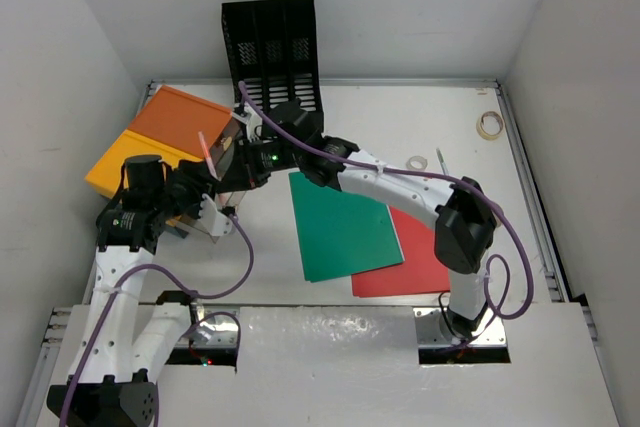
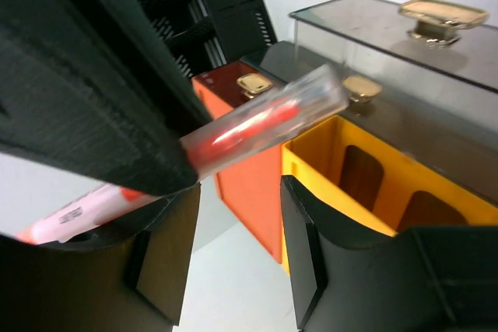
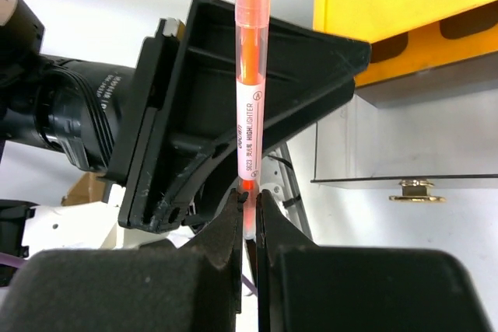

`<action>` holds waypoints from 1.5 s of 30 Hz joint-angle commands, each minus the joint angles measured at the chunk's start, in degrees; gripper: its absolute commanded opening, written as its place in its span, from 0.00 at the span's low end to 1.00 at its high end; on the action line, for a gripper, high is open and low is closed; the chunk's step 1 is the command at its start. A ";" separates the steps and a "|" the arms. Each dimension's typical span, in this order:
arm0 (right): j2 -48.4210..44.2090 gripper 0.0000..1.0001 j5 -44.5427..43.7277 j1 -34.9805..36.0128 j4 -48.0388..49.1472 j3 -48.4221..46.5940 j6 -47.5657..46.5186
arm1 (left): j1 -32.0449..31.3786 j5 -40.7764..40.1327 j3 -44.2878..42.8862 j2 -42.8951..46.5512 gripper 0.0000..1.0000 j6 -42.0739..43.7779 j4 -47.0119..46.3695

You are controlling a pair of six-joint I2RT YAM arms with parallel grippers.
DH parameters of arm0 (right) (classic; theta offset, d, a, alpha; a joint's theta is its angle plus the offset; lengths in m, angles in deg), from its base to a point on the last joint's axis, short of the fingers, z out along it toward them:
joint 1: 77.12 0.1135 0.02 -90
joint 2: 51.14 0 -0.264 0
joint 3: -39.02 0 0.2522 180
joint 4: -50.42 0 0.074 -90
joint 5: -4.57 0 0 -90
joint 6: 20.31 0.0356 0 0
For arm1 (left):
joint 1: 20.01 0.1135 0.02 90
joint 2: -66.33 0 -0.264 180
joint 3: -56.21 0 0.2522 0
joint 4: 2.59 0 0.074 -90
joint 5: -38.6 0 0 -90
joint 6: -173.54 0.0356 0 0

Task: Organize the desk

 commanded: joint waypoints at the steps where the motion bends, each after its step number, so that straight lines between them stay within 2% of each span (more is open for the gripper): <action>1: -0.22 0.00 2.12 0.75 5.42 1.20 1.82 | -0.31 1.47 -0.17 0.72 0.44 33.48 3.14; 5: -1.36 0.00 1.77 0.75 4.73 3.66 1.04 | -0.31 1.73 -0.08 1.07 0.49 34.28 2.18; 9: -2.68 0.00 0.36 0.75 3.23 5.24 -0.99 | -0.31 1.99 -1.13 0.90 0.58 30.59 -0.98; 12: -2.95 0.00 0.63 0.93 3.75 5.51 -0.64 | -0.31 2.70 -2.10 0.72 0.59 30.93 0.15; 16: -2.77 0.00 0.89 2.16 6.04 4.90 0.77 | -0.31 3.75 -1.93 0.90 0.51 35.85 3.05; 17: -2.60 0.00 0.98 2.33 6.48 4.81 0.94 | -0.22 3.67 -2.01 0.81 0.46 36.12 3.32; 19: -2.42 0.00 0.98 2.68 6.57 4.28 1.12 | -0.31 3.58 -2.19 0.72 0.33 36.21 4.72; 21: -1.98 0.00 0.98 2.86 6.65 4.02 1.38 | -0.31 4.27 -2.37 0.90 0.02 36.47 5.69; 22: -1.80 0.00 1.07 3.04 6.74 3.84 1.47 | -0.31 4.46 -2.71 1.07 0.00 36.21 5.87; 33: -1.98 0.00 0.80 2.43 6.65 5.59 1.30 | -0.31 2.70 -4.21 1.42 0.00 35.24 12.28; 41: -1.45 0.00 2.73 1.63 9.91 5.60 4.02 | -0.22 2.17 -5.09 2.22 0.00 30.59 15.27; 45: -1.45 0.00 2.39 1.63 8.86 5.86 3.06 | -0.31 2.26 -5.53 1.95 0.00 26.64 13.34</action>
